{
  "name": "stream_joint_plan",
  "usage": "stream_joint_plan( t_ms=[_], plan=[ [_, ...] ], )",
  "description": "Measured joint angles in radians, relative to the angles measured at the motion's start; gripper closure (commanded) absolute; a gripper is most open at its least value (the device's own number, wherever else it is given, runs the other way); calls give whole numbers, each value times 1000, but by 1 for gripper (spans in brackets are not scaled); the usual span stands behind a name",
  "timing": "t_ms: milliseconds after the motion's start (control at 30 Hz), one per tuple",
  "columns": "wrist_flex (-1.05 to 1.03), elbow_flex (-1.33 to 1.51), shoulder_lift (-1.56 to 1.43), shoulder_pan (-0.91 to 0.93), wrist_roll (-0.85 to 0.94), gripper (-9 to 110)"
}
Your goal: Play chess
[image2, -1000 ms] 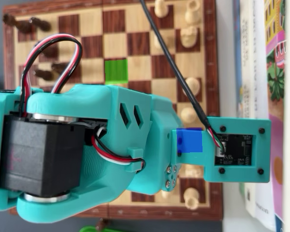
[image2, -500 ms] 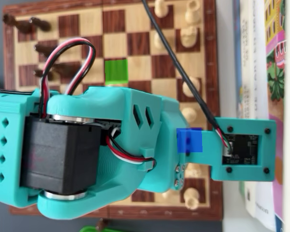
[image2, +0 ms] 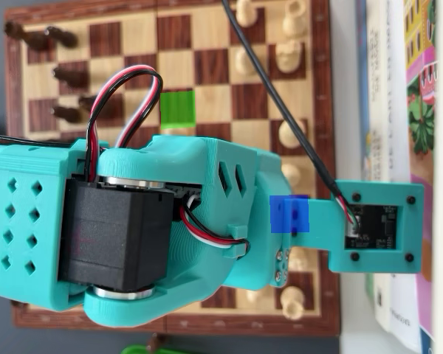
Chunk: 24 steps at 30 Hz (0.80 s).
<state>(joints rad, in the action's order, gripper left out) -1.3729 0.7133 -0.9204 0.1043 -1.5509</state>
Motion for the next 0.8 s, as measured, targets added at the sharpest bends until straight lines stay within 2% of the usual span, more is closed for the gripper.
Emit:
stream_joint_plan(
  t_ms=[800],
  plan=[
    [0,-49,80,9,0,88]
  ],
)
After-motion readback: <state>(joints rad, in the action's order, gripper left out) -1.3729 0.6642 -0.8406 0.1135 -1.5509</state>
